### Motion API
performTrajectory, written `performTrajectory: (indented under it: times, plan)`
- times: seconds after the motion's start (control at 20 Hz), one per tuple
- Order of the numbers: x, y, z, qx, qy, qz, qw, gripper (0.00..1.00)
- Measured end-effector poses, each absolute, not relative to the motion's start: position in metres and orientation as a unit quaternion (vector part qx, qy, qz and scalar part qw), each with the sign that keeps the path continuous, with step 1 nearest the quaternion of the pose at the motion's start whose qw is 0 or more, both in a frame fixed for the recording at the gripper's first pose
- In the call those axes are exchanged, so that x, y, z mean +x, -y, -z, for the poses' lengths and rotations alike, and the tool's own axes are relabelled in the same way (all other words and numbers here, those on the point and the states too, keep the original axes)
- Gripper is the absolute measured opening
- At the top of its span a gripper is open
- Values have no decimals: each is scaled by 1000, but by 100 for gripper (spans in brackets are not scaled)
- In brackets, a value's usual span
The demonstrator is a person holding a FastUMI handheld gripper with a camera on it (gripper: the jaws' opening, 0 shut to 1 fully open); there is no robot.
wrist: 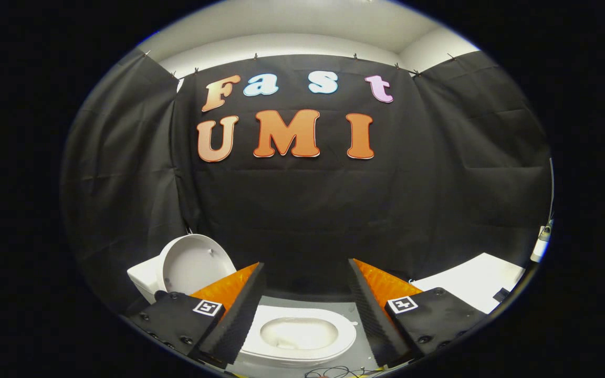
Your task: Open the toilet lid.
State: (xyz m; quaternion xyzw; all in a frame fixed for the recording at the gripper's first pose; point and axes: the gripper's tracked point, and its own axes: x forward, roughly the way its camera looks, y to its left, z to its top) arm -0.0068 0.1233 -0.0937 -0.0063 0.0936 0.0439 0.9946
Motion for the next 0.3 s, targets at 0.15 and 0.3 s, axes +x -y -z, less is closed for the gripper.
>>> performTrajectory:
  times: [0.15,0.3]
  plan:
    - [-7,-125,96,-4,-96,-46,994,98]
    - [-9,-124,97,1,-99,-46,994,98]
